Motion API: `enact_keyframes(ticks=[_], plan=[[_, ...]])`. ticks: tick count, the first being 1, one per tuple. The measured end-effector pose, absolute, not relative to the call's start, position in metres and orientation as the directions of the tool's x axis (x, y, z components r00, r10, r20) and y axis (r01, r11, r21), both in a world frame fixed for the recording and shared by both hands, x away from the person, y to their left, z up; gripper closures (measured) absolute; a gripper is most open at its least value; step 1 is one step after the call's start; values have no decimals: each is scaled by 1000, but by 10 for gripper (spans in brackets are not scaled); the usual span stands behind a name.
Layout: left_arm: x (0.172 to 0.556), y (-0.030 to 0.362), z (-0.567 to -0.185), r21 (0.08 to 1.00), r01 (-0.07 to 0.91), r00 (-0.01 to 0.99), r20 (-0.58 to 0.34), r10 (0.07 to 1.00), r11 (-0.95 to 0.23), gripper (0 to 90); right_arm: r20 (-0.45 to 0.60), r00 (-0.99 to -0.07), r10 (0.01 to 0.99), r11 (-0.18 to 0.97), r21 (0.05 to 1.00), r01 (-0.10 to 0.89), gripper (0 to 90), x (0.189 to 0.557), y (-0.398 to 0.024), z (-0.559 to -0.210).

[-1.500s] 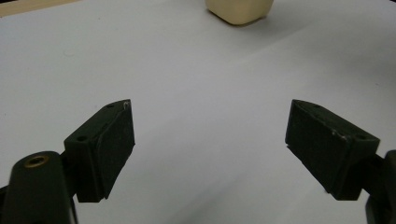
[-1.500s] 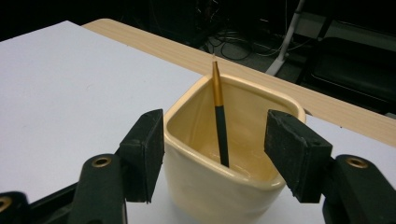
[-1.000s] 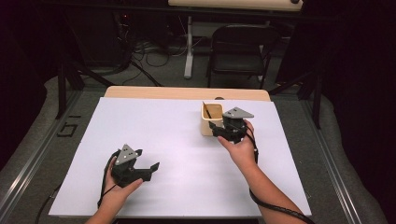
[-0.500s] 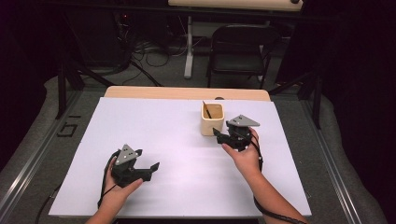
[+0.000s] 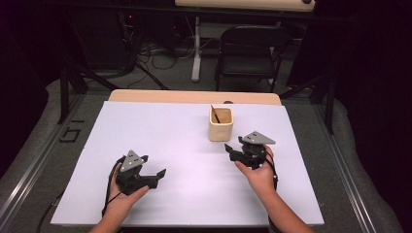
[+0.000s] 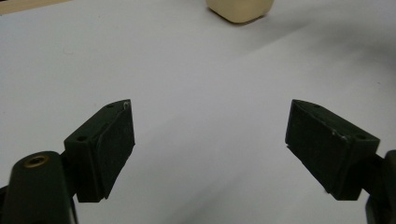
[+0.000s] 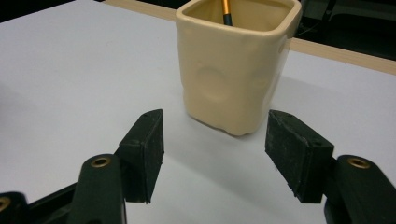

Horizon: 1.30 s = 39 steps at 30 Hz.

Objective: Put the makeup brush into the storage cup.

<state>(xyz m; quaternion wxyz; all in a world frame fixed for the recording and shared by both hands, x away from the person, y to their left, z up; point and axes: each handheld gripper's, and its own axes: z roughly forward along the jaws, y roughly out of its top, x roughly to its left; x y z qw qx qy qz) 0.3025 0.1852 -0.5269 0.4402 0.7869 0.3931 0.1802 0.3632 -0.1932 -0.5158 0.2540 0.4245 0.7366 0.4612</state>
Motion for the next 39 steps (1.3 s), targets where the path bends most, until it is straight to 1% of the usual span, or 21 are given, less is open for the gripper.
enact_keyframes(ticks=[3,5,10,16,19,22,33,39], plan=[[302,185,-527,835,459,626,-62,777,-304,160,11,-513,858,230,886,404,375,357,-194,-517],[302,185,-527,835,460,625,-64,778,-301,160,12,-518,855,223,894,389,375,355,-195,-520],[302,185,-527,836,460,625,-64,778,-301,160,17,-527,850,234,883,407,372,346,-197,-524],[303,186,-527,835,458,627,-61,777,-305,160,1,-533,846,243,889,389,371,339,-197,-527],[303,187,-527,834,460,625,-62,778,-303,160,-5,-539,842,262,878,401,369,333,-198,-526],[303,187,-527,834,461,622,-61,780,-302,160,-9,-542,840,258,886,386,367,330,-198,-528],[302,189,-527,834,465,617,-64,785,-297,160,-18,-556,831,285,872,399,365,316,-204,-532],[302,189,-527,833,465,617,-62,785,-300,160,-5,-549,836,269,875,402,365,313,-206,-536]])
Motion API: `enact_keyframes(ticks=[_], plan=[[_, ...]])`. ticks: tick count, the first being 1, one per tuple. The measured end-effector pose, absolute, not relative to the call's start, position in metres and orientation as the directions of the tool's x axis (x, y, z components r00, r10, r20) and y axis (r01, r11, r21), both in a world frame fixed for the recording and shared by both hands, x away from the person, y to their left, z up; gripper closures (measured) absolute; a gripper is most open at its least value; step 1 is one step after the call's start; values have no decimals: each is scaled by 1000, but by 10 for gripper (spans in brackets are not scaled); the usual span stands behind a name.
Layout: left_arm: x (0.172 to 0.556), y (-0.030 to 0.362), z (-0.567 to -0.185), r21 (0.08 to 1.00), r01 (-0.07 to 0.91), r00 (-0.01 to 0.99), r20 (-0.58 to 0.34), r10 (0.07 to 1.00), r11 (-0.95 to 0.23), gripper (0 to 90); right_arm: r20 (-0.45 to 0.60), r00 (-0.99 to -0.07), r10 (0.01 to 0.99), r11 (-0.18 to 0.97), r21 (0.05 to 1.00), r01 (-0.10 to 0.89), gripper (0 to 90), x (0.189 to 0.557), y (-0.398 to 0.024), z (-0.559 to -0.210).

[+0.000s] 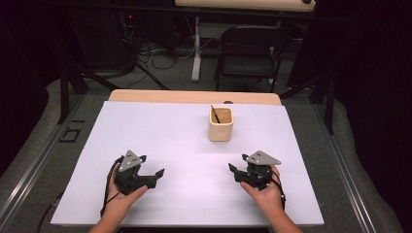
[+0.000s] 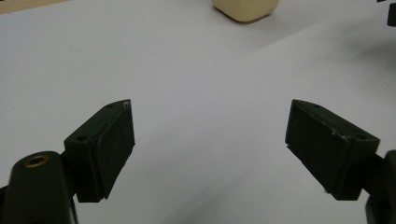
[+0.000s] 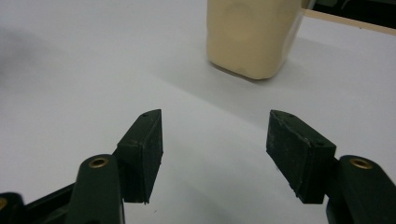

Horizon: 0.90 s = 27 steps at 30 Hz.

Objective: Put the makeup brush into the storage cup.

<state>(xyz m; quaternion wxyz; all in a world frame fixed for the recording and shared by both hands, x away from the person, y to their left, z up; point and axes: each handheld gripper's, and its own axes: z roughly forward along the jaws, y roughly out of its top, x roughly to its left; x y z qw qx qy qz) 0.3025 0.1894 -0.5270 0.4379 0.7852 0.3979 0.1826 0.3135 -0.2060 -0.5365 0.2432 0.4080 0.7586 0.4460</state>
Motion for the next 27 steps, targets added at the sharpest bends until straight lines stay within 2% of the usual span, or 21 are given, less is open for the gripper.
enact_keyframes(ticks=[27], plan=[[305,189,-531,825,473,618,-61,784,-309,161,36,-544,838,243,868,432,365,313,-209,-545]])
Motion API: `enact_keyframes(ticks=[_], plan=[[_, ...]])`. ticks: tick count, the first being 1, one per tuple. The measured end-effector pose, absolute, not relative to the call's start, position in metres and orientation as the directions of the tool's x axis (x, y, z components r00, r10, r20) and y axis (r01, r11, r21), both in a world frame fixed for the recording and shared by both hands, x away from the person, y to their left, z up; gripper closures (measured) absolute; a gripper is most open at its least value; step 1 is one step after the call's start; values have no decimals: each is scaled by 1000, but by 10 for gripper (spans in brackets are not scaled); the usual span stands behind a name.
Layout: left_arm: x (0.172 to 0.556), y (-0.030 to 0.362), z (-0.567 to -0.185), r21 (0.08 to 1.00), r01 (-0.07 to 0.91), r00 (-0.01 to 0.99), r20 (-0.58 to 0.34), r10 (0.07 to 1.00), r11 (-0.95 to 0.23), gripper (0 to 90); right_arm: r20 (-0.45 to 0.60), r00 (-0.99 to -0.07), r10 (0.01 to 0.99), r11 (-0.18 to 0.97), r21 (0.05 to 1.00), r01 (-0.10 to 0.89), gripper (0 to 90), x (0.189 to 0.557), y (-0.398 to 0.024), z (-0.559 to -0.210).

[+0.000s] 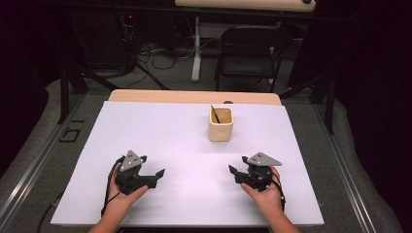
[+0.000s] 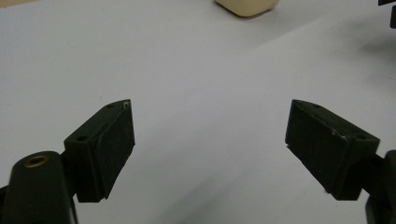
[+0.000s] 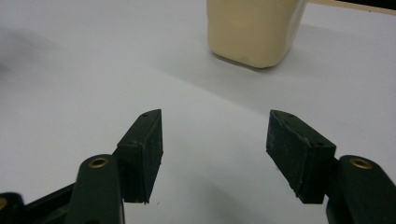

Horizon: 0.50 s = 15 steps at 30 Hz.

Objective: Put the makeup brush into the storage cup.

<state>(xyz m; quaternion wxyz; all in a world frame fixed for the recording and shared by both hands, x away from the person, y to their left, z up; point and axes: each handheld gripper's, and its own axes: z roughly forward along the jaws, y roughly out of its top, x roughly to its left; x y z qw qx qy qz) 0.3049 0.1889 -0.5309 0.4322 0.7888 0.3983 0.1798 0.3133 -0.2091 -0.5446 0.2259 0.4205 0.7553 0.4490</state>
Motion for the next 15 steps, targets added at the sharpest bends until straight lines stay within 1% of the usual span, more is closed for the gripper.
enact_keyframes(ticks=[2,8,15], plan=[[305,189,-531,824,474,618,-62,784,-309,161,37,-546,837,252,860,444,365,313,-209,-544],[305,190,-531,825,473,618,-60,784,-310,161,37,-549,835,246,867,433,365,313,-207,-547],[307,190,-533,822,478,615,-61,786,-309,161,45,-546,837,242,863,443,365,314,-208,-548]])
